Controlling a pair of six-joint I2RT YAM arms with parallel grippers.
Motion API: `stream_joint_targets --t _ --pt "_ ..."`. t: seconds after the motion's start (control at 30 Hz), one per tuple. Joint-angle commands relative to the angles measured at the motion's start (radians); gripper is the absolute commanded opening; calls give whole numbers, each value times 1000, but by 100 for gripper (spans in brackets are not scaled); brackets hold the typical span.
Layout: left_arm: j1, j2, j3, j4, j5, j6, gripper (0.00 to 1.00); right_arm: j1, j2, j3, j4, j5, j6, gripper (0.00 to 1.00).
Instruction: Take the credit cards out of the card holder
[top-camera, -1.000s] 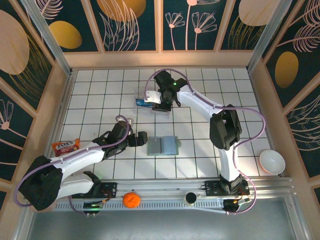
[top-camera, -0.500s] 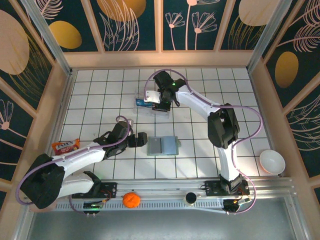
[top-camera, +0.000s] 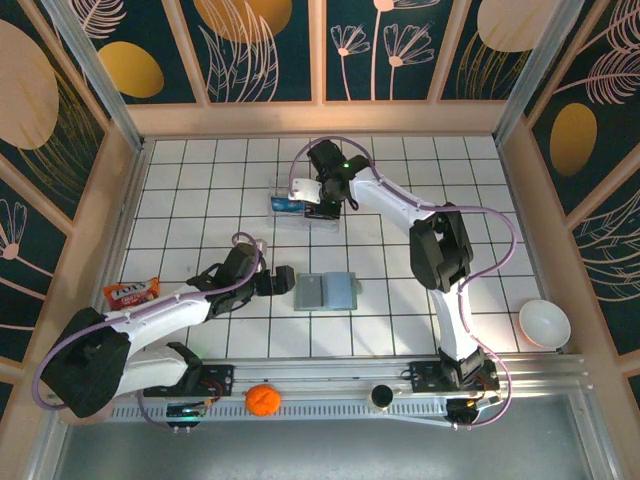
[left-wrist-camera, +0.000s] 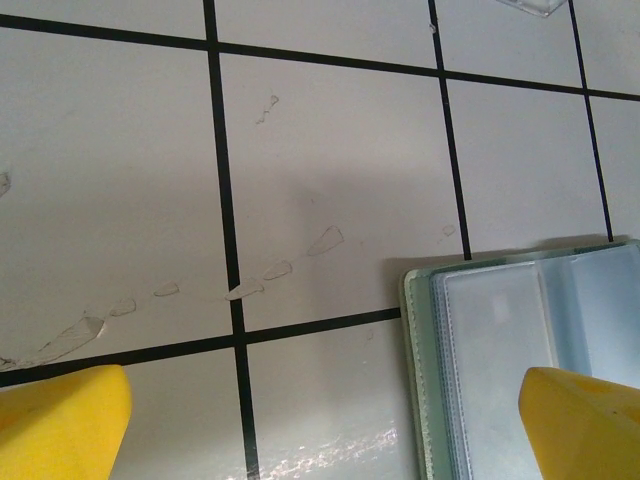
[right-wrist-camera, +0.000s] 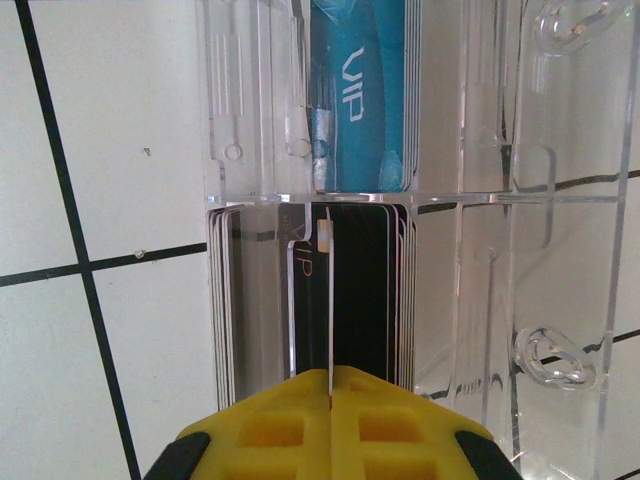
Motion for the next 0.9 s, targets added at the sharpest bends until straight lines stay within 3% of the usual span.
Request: stream_joint_targets --t 0.0,0.87 --pt "6 6 -10 20 10 -17 99 -7 22 41 -24 0 27 0" --pt "6 18 -19 40 26 -23 99 -9 41 41 -50 53 -28 0"
